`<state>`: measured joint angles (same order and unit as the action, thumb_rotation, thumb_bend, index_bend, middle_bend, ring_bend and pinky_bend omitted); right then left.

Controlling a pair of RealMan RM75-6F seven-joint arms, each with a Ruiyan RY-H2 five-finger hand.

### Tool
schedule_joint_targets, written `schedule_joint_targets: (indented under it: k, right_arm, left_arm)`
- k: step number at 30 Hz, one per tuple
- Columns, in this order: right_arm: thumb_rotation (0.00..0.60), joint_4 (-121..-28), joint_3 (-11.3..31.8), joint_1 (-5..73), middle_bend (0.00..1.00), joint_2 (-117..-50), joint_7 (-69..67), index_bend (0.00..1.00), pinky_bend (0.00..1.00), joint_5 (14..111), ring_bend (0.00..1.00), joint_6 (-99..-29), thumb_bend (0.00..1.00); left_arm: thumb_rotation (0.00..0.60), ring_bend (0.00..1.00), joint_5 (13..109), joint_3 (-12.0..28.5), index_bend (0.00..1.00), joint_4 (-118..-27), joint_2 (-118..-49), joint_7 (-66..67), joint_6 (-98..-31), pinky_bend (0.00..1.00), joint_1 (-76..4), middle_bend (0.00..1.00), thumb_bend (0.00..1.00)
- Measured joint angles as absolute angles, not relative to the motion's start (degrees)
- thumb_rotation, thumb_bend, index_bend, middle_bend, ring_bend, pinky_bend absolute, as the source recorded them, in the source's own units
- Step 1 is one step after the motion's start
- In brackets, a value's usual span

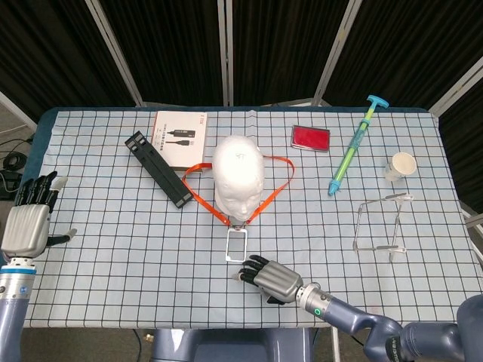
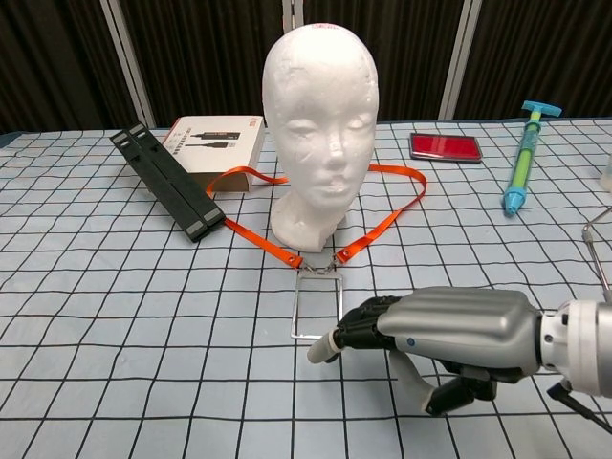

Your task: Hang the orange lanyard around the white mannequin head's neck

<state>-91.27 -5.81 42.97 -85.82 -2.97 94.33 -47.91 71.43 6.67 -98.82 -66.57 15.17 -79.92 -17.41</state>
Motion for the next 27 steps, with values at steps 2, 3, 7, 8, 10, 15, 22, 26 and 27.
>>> schedule_joint_targets:
  k: [2, 3, 7, 8, 10, 15, 22, 26, 27]
  right_arm:
    - [0.600, -90.8, -5.4, 42.8, 0.17, -86.1, -2.4, 0.17, 0.07, 94.3, 0.08, -48.8, 1.00]
    - [0.600, -90.6, -5.2, 42.8, 0.17, -86.2, -2.4, 0.17, 0.07, 94.2, 0.08, -48.9, 1.00]
    - [0.600, -88.6, -3.5, 42.8, 0.17, -87.9, -2.2, 0.17, 0.07, 92.4, 0.08, -49.0, 1.00]
    - [0.600, -87.7, -2.9, 42.8, 0.17, -88.4, -1.9, 0.17, 0.06, 91.6, 0.08, -48.8, 1.00]
    - [0.600, -86.4, -2.2, 42.9, 0.17, -89.4, -1.6, 0.17, 0.06, 90.2, 0.08, -48.4, 1.00]
    - [0.600, -83.2, -1.2, 43.0, 0.16, -91.9, -0.1, 0.17, 0.06, 87.3, 0.08, -46.8, 1.00]
    - [0.600, -83.5, -2.2, 42.9, 0.16, -92.5, 0.8, 0.17, 0.06, 86.8, 0.08, -45.7, 1.00]
    - [0.600, -85.4, -3.1, 42.9, 0.16, -91.9, 1.0, 0.17, 0.07, 88.1, 0.08, -45.8, 1.00]
    - [0.600, -85.8, -3.4, 42.9, 0.16, -91.6, 1.0, 0.17, 0.07, 88.3, 0.08, -45.8, 1.00]
  left_arm:
    - [0.600, 0.00, 71.6, 6.7, 0.00, -99.0, -66.6, 15.3, -79.9, 0.00, -17.3, 0.00, 0.00]
    - [0.600, 0.00, 71.7, 6.7, 0.00, -99.0, -66.6, 15.3, -80.0, 0.00, -17.3, 0.00, 0.00]
    - [0.600, 0.00, 71.8, 6.8, 0.00, -99.1, -66.6, 15.5, -79.9, 0.00, -17.1, 0.00, 0.00]
    - [0.600, 0.00, 71.8, 6.8, 0.00, -99.0, -66.6, 15.4, -79.8, 0.00, -17.1, 0.00, 0.00]
    - [0.600, 0.00, 71.7, 6.9, 0.00, -98.9, -66.6, 15.3, -79.6, 0.00, -17.1, 0.00, 0.00]
    - [0.600, 0.00, 71.6, 7.2, 0.00, -98.6, -66.5, 14.9, -79.3, 0.00, -17.0, 0.00, 0.00]
    - [0.600, 0.00, 71.6, 7.6, 0.00, -98.3, -66.3, 13.9, -78.7, 0.00, -17.0, 0.00, 0.00]
    - [0.600, 0.00, 71.7, 7.6, 0.00, -98.2, -66.4, 14.0, -78.5, 0.00, -17.0, 0.00, 0.00]
    - [0.600, 0.00, 71.7, 7.6, 0.00, -98.1, -66.5, 14.1, -78.4, 0.00, -17.0, 0.00, 0.00]
